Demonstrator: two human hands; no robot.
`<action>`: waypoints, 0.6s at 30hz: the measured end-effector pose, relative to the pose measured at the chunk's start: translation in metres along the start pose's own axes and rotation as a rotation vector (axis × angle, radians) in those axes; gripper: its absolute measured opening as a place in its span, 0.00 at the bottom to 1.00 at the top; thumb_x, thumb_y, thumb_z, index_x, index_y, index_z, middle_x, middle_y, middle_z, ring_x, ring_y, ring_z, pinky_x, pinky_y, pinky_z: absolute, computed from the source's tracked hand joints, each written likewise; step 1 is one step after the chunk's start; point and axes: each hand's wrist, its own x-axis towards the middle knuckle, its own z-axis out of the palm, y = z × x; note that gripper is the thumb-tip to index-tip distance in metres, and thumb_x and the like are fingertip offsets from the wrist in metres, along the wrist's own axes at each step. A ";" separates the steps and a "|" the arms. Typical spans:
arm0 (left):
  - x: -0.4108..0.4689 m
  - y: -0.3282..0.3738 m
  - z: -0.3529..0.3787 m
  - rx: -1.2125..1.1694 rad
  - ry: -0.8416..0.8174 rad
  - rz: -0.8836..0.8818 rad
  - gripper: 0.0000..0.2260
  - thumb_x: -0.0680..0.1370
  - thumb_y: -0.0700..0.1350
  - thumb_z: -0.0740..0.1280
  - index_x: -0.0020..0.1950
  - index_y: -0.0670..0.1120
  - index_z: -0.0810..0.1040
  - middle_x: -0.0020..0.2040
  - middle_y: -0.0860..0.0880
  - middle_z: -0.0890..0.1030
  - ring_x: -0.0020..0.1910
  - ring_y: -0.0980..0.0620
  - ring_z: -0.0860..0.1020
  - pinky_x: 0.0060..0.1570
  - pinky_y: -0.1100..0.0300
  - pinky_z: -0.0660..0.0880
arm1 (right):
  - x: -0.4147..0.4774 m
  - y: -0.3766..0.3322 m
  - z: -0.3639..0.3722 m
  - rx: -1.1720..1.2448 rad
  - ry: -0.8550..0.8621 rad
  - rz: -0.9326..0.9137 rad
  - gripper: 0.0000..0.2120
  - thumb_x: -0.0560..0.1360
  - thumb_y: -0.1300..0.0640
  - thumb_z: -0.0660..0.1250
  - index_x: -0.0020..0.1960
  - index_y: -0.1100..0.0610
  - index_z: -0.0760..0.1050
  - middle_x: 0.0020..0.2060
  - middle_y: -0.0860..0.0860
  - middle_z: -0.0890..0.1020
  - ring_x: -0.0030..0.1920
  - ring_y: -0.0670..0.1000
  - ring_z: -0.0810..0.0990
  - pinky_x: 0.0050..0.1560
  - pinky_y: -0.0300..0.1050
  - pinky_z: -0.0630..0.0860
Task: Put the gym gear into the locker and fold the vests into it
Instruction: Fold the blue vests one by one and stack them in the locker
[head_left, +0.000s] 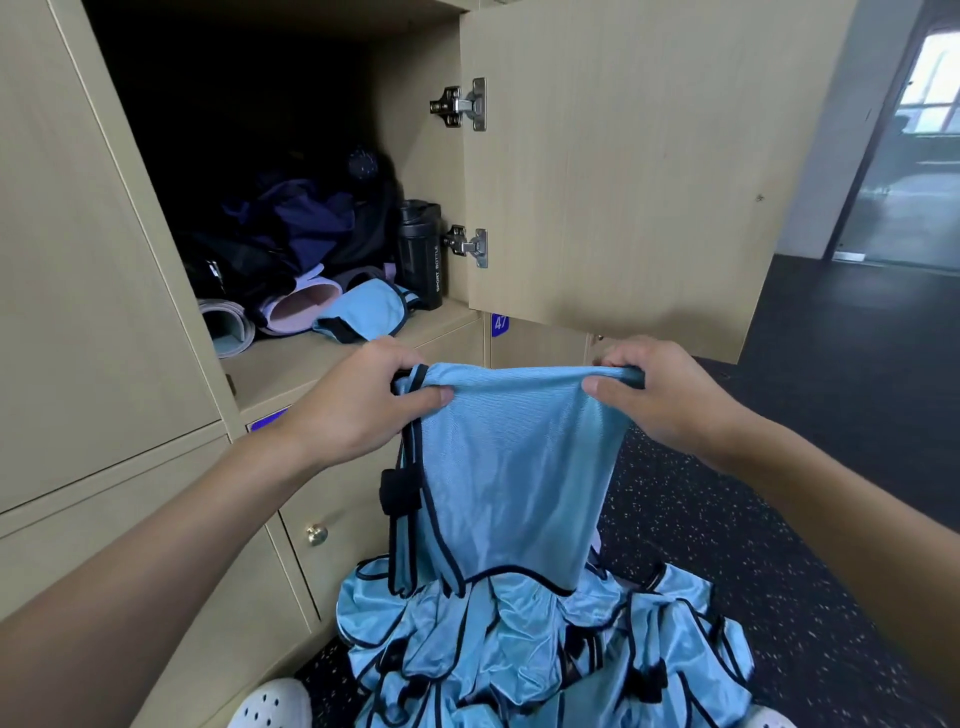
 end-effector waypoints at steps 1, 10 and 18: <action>0.000 0.001 0.003 -0.005 0.016 -0.012 0.17 0.77 0.53 0.71 0.36 0.42 0.74 0.34 0.48 0.72 0.30 0.51 0.69 0.35 0.56 0.67 | -0.001 -0.001 0.000 0.006 0.000 0.012 0.12 0.78 0.53 0.69 0.42 0.61 0.76 0.34 0.51 0.75 0.28 0.42 0.68 0.29 0.34 0.65; -0.001 0.021 0.036 -0.191 0.112 -0.251 0.19 0.77 0.50 0.68 0.42 0.33 0.74 0.26 0.47 0.72 0.20 0.48 0.76 0.22 0.61 0.68 | -0.007 -0.020 0.003 0.029 -0.027 0.170 0.15 0.75 0.60 0.67 0.32 0.58 0.67 0.26 0.51 0.67 0.26 0.49 0.64 0.23 0.36 0.62; -0.008 0.041 0.054 -0.437 -0.049 -0.225 0.17 0.80 0.48 0.67 0.43 0.34 0.78 0.33 0.42 0.81 0.26 0.50 0.77 0.23 0.63 0.71 | -0.019 -0.046 0.017 0.651 -0.284 0.393 0.12 0.78 0.62 0.67 0.57 0.70 0.74 0.42 0.63 0.83 0.35 0.56 0.85 0.35 0.45 0.83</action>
